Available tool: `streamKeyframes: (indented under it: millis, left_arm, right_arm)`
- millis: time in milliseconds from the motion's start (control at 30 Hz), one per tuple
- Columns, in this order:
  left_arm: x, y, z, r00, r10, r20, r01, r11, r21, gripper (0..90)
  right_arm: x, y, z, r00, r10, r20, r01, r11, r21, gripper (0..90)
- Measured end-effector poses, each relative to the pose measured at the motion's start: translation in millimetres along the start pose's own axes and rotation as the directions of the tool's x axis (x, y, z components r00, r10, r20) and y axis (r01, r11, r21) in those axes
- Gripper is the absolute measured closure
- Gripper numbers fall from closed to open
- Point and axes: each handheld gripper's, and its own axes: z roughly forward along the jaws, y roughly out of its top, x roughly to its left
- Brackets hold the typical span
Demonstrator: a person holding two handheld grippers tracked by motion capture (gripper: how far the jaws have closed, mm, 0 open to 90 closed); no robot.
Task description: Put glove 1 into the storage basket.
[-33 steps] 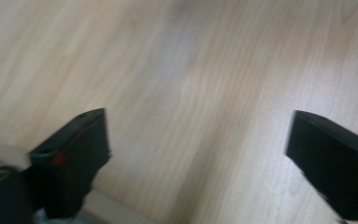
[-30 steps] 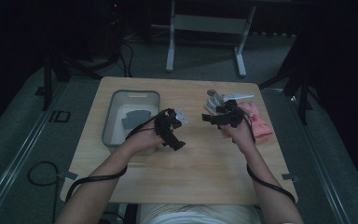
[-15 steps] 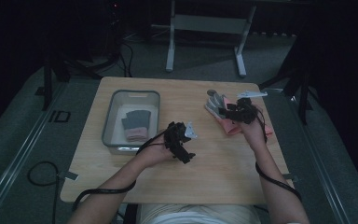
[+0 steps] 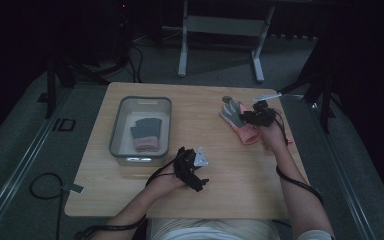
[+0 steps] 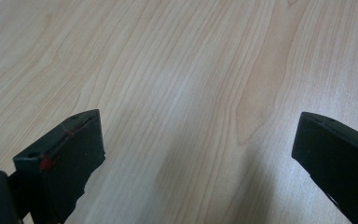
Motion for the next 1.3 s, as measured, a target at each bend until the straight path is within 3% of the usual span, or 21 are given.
streamKeyframes:
  millis: [133,233,333,467,567,733,800,867,900,933,1000,1067,1167,1233,1300]
  left_arm:
    - [-10.0,-10.1,0.1,0.9968,-0.009,-0.079,0.004,0.9980,-0.064,1.8]
    - [-13.1,-14.9,-2.8,0.9958,-0.046,-0.080,0.036,0.9916,-0.124,1.8]
    - [-15.4,-16.8,-4.2,0.9955,-0.037,-0.087,0.026,0.9929,-0.116,1.8]
    - [-19.5,-23.6,-6.6,0.9910,-0.070,-0.114,0.054,0.9890,-0.138,1.8]
    - [-23.1,-28.3,-9.5,0.9866,-0.095,-0.132,0.073,0.9834,-0.166,1.8]
    - [-25.0,-31.6,-11.0,0.9877,-0.097,-0.123,0.077,0.9848,-0.156,1.8]
    - [-26.0,-32.3,-9.9,0.9884,-0.092,-0.121,0.073,0.9858,-0.151,1.8]
    - [-26.3,-32.9,-8.7,0.9892,-0.087,-0.118,0.068,0.9859,-0.153,1.7]
    - [-26.3,-32.9,-8.7,0.9892,-0.087,-0.118,0.068,0.9859,-0.153,1.7]
    - [-26.7,-33.0,-7.6,0.9892,-0.089,-0.116,0.071,0.9860,-0.151,1.7]
    - [-27.6,-32.5,-6.7,0.9902,-0.078,-0.116,0.060,0.9872,-0.147,1.7]
    - [-27.7,-32.3,-6.2,0.9905,-0.076,-0.115,0.059,0.9878,-0.144,1.7]
    - [-27.2,-32.8,-6.4,0.9902,-0.074,-0.118,0.059,0.9894,-0.133,1.7]
    - [-27.1,-33.0,-6.5,0.9892,-0.085,-0.120,0.067,0.9876,-0.142,1.7]
    - [-25.8,-33.6,-6.1,0.9892,-0.095,-0.112,0.079,0.9868,-0.141,1.7]
  right_arm:
    - [-6.1,-0.4,18.8,0.9999,-0.005,0.010,0.004,0.996,0.092,69.9]
    - [-12.2,-0.7,28.6,0.9994,-0.023,0.024,0.020,0.992,0.125,65.1]
    - [-15.7,-1.8,38.2,0.9993,-0.037,0.001,0.036,0.990,0.133,61.8]
    - [-16.7,-7.2,53.9,0.9982,-0.061,-0.005,0.060,0.982,0.179,63.1]
    - [-19.0,-10.6,59.0,0.9995,-0.022,-0.022,0.026,0.982,0.188,69.7]
    - [-15.7,-10.2,59.9,0.9997,-0.022,-0.001,0.022,0.978,0.209,77.7]
    - [-13.8,-9.1,59.5,0.9996,0.023,0.014,-0.026,0.978,0.207,82.2]
    - [-13.5,-6.3,54.3,0.9958,0.090,0.013,-0.091,0.977,0.195,85.1]
    - [-13.5,-6.3,54.3,0.9958,0.090,0.013,-0.091,0.977,0.195,85.1]
    - [-8.8,-1.2,40.6,0.9907,0.132,0.031,-0.136,0.977,0.164,86.0]
    - [-4.0,1.6,26.7,0.9847,0.174,0.017,-0.174,0.977,0.121,86.3]
    - [-1.5,2.4,21.0,0.9830,0.183,0.014,-0.184,0.977,0.105,86.5]
    - [16.9,3.9,-8.4,0.9766,0.215,0.006,-0.215,0.976,0.019,86.5]
    - [28.2,2.5,-27.8,0.9704,0.242,0.007,-0.241,0.970,-0.033,86.6]
    - [39.5,1.4,-44.1,0.9687,0.246,0.030,-0.244,0.968,-0.064,86.5]
